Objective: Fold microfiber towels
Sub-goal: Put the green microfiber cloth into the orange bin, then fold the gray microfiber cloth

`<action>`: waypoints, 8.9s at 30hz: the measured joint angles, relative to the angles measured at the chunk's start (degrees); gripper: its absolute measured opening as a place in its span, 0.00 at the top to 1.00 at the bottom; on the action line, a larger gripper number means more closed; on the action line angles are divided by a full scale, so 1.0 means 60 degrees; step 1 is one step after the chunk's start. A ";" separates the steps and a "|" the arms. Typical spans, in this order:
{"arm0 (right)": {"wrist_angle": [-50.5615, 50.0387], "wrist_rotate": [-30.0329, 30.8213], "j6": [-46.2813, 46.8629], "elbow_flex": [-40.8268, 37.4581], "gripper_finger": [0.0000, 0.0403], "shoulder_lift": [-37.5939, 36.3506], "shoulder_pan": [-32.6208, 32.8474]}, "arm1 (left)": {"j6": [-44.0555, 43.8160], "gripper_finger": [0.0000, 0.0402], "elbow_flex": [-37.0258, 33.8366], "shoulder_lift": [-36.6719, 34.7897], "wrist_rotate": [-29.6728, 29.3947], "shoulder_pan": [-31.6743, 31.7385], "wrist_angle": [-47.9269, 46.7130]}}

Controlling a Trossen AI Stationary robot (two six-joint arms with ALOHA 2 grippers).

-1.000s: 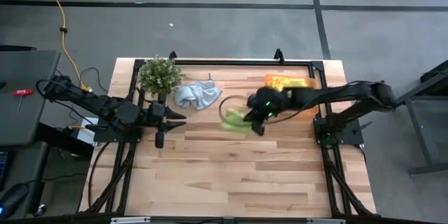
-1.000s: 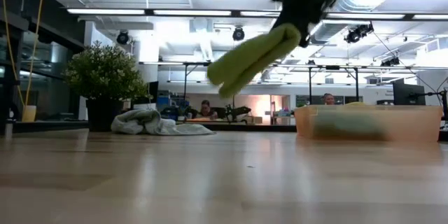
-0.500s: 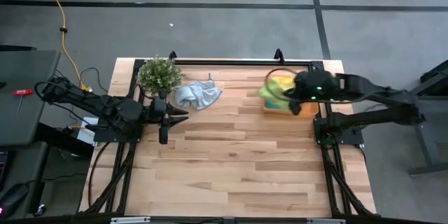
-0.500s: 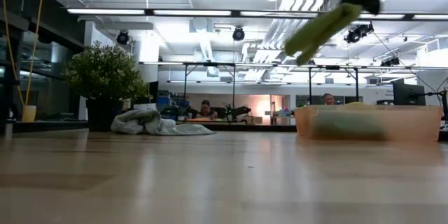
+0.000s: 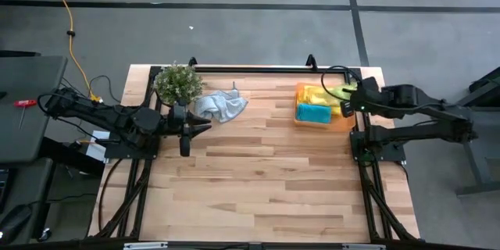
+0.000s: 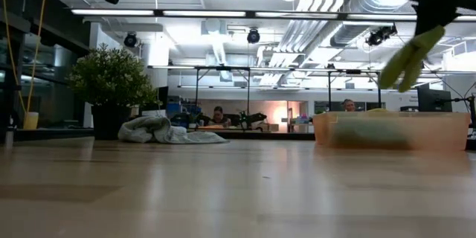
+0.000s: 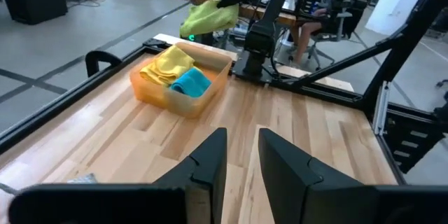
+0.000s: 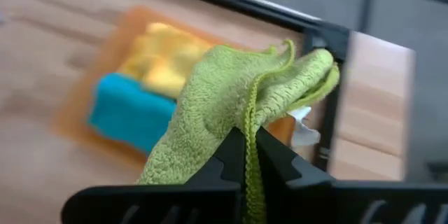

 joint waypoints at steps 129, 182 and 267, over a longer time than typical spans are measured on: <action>0.5232 -0.0443 0.3575 -0.3126 1.00 0.4495 -0.3394 | 0.0667 0.82 -0.0007 0.0066 -0.0070 0.0000 -0.0532; 0.9346 -0.0711 -0.2823 -0.1708 1.00 0.2057 -0.1016 | 0.2799 0.48 0.4736 0.9876 0.0537 0.5133 -0.6249; 0.9283 -0.5120 -0.5139 0.2554 0.96 1.1956 0.5315 | 0.2060 0.97 0.4816 0.8214 0.2254 -0.0605 -0.3714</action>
